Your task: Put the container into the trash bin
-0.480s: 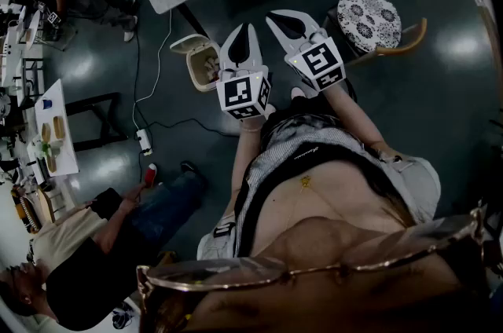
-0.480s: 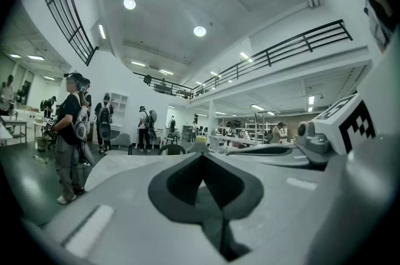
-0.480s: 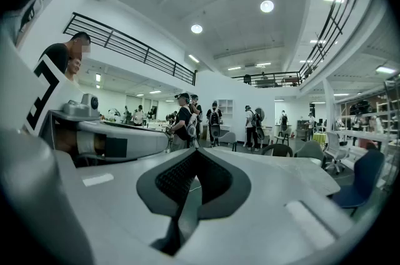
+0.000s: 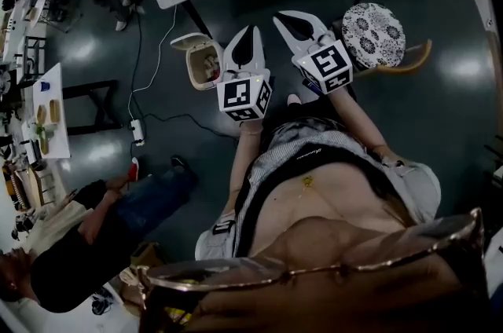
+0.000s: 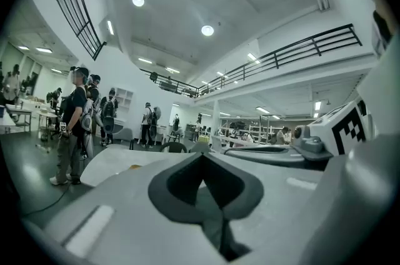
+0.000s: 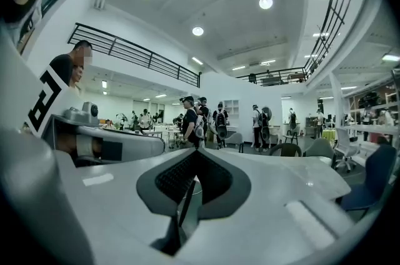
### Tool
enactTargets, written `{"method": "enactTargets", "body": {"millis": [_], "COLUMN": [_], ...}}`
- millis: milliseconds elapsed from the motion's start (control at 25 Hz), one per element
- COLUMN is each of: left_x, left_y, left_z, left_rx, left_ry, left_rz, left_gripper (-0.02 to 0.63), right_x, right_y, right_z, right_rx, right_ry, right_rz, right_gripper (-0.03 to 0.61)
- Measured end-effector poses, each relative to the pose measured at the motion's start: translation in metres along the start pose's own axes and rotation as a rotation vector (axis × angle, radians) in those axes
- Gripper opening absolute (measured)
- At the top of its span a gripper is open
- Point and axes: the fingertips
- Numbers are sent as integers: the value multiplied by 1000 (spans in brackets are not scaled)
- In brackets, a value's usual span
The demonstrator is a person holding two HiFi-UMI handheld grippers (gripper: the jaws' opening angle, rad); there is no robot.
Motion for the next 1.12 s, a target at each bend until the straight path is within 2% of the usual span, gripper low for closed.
{"method": "enactTargets", "body": {"millis": [240, 440, 680, 1120], "left_x": [-18, -48, -89, -138], "left_y": [3, 1, 7, 28], "left_z": [15, 41, 79, 164], "left_rx": [19, 32, 23, 34], "left_ry": [16, 10, -23, -69], "left_rz": [4, 19, 30, 26], "left_gripper": [2, 2, 2, 2], "right_x": [-22, -53, -106, -205], "right_y": [-1, 0, -1, 10], "right_z": [-13, -30, -53, -61], "right_rx": [5, -3, -20, -22], "right_ry": [29, 10, -36, -65], "right_rz": [10, 8, 14, 40], "right_gripper": [25, 25, 25, 25]}}
Point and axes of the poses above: the fingertips, and each gripper's own axes: x backward along the fingers, z to its left, y out of its top, and after that the axes turned 1 degree about -y, right-handed
